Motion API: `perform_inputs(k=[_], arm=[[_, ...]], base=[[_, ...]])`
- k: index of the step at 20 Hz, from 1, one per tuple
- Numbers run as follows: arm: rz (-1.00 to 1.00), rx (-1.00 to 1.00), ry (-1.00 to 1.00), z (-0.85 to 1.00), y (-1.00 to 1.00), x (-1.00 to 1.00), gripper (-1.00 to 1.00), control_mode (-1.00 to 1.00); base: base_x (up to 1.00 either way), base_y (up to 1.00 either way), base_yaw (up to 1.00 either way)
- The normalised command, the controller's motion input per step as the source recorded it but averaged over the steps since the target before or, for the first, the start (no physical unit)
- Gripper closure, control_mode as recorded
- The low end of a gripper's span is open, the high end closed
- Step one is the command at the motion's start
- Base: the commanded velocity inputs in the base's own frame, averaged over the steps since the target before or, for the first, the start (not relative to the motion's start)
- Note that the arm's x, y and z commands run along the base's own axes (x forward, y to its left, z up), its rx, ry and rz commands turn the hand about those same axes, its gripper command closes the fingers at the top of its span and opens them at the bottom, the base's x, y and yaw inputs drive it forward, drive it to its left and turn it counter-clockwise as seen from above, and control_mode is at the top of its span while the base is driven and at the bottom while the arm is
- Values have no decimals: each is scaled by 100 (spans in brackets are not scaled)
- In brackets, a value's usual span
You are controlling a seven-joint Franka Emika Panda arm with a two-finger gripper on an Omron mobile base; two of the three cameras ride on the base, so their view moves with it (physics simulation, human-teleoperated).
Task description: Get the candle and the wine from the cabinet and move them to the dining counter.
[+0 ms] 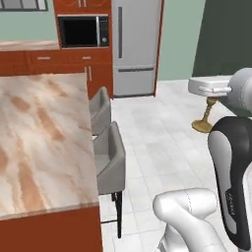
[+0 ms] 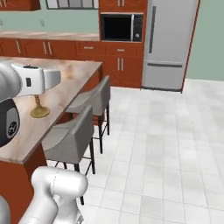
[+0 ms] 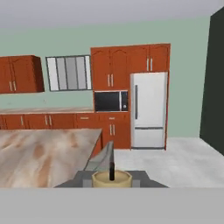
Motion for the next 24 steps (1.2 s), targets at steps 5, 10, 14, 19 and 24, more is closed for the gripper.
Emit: perform_inputs(k=[5,10,14,19,24], arm=[[0,0,0,0,0,0,100,100],[0,0,0,0,0,0,100,100],[0,0,0,0,0,0,100,100],[0,0,0,0,0,0,100,100],[0,0,0,0,0,0,100,100]], base=[[27,-83,61],[29,-72,66],[34,-53,73],[35,-51,74],[28,-66,69]])
